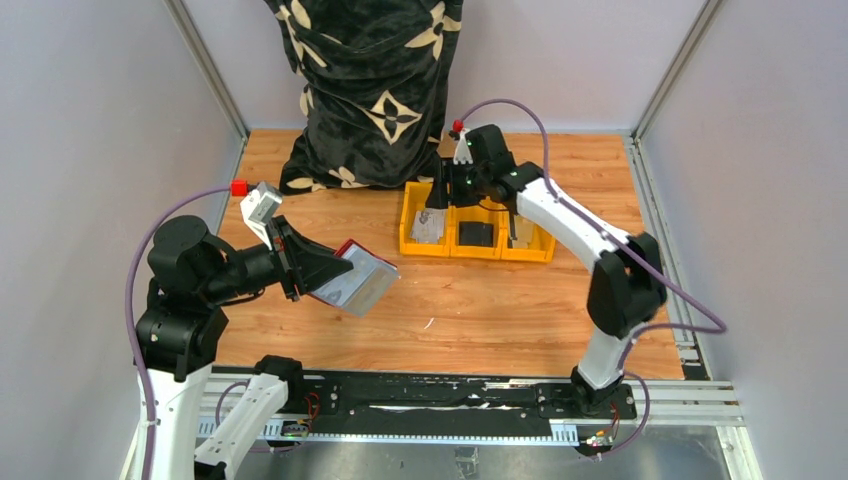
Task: Take the credit cards out of the card holder
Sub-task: Place the credit card in the storage box, then place the card holder at the center of the board.
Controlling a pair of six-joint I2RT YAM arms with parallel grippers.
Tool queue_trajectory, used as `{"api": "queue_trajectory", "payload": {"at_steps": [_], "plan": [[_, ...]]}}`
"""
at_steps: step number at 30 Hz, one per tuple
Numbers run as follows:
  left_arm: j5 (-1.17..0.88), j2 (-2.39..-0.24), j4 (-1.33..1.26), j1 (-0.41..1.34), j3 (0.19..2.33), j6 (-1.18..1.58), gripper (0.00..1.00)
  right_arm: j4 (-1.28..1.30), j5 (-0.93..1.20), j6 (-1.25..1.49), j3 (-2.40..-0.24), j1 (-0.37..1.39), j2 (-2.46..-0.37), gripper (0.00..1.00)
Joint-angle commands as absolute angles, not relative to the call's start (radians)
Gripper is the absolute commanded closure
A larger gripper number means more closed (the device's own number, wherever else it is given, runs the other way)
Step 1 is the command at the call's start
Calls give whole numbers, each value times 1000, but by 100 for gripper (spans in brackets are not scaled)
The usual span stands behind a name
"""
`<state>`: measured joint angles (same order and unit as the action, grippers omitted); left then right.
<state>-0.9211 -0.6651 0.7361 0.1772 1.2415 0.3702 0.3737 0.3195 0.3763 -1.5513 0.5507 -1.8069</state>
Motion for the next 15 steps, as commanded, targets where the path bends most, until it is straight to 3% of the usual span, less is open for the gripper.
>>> {"api": "queue_trajectory", "payload": {"at_steps": [1, 5, 8, 15], "plan": [[-948, -649, 701, 181, 1269, 377, 100, 193, 448, 358, -1428, 613, -1592, 37], [-966, -648, 684, 181, 1253, 393, 100, -277, 676, 504, -1155, 626, -1382, 24], [-977, -650, 678, 181, 1251, 396, 100, -579, 800, 650, -1012, 632, -1291, 19], [-1000, -650, 654, 181, 1253, 424, 100, -746, 913, 668, -940, 779, -1210, 18]]}}
